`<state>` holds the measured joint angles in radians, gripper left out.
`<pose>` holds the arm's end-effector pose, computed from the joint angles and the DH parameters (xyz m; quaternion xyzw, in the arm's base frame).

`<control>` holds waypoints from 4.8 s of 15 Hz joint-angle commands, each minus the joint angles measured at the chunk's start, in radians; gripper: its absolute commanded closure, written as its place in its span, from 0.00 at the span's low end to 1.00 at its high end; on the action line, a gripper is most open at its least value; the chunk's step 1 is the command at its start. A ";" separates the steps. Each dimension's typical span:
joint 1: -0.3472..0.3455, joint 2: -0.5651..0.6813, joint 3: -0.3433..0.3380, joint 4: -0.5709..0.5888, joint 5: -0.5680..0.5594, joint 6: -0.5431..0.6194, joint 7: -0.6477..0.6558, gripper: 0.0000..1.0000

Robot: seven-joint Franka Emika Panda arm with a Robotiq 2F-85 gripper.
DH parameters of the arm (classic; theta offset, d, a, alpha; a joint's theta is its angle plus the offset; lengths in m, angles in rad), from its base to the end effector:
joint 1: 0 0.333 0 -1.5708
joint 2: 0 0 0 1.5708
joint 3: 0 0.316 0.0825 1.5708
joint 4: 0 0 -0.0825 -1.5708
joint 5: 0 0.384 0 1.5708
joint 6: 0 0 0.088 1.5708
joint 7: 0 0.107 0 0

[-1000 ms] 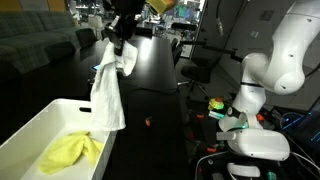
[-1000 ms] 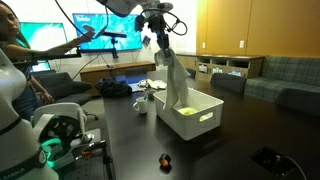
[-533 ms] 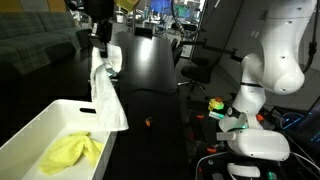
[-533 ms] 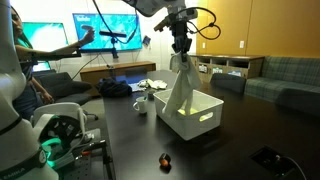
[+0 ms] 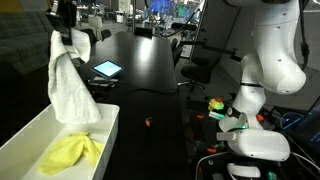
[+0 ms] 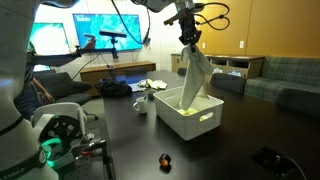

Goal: Pick up the yellow towel and put it in the bucket, pick up the marker and put it in the cup, pick up the white towel and put it in the bucket, finally pick up the black masking tape and put it in the cup

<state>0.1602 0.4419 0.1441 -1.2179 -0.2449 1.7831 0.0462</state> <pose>0.6797 0.1682 0.5397 0.9844 0.1372 0.0779 0.0784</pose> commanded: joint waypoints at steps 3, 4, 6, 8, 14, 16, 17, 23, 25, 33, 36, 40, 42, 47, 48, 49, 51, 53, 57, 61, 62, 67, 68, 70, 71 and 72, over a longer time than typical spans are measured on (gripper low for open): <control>0.108 0.186 -0.020 0.311 -0.020 -0.175 -0.099 0.93; 0.114 0.221 -0.008 0.356 -0.041 -0.209 -0.098 0.92; 0.142 0.285 -0.021 0.431 -0.075 -0.265 -0.105 0.65; 0.155 0.343 -0.027 0.505 -0.108 -0.307 -0.123 0.51; 0.166 0.362 -0.061 0.491 -0.150 -0.297 -0.161 0.06; 0.149 0.323 -0.052 0.420 -0.140 -0.265 -0.156 0.00; 0.138 0.304 -0.047 0.385 -0.130 -0.258 -0.153 0.00; 0.048 0.170 -0.025 0.087 -0.055 -0.131 -0.090 0.00; 0.017 0.135 -0.025 -0.007 -0.012 -0.087 -0.062 0.00; -0.069 0.012 -0.055 -0.405 0.185 0.150 0.010 0.00; -0.099 -0.031 -0.058 -0.564 0.256 0.256 0.006 0.00; -0.134 -0.083 -0.063 -0.782 0.349 0.391 -0.008 0.00; -0.155 -0.109 -0.065 -0.895 0.397 0.452 -0.021 0.00; -0.194 -0.169 -0.080 -1.159 0.509 0.592 -0.022 0.00; -0.201 -0.168 -0.086 -1.187 0.528 0.609 -0.017 0.00; -0.204 -0.167 -0.091 -1.207 0.540 0.623 -0.009 0.00; -0.209 -0.159 -0.100 -1.230 0.563 0.650 0.008 0.00; -0.211 -0.150 -0.105 -1.239 0.589 0.688 0.021 0.00; -0.208 -0.124 -0.101 -1.228 0.663 0.778 0.077 0.00; -0.206 -0.074 -0.100 -1.203 0.719 0.839 0.151 0.00; -0.211 -0.060 -0.095 -1.198 0.733 0.844 0.152 0.00; -0.214 -0.005 -0.094 -1.186 0.769 0.876 0.193 0.00; -0.214 0.001 -0.094 -1.185 0.772 0.883 0.200 0.00; -0.209 0.013 -0.101 -1.180 0.766 0.900 0.225 0.00; -0.211 0.017 -0.101 -1.176 0.765 0.908 0.232 0.00; -0.213 0.023 -0.100 -1.171 0.765 0.911 0.237 0.00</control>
<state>-0.0505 0.4458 0.0420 -2.4114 0.5034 2.6655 0.2588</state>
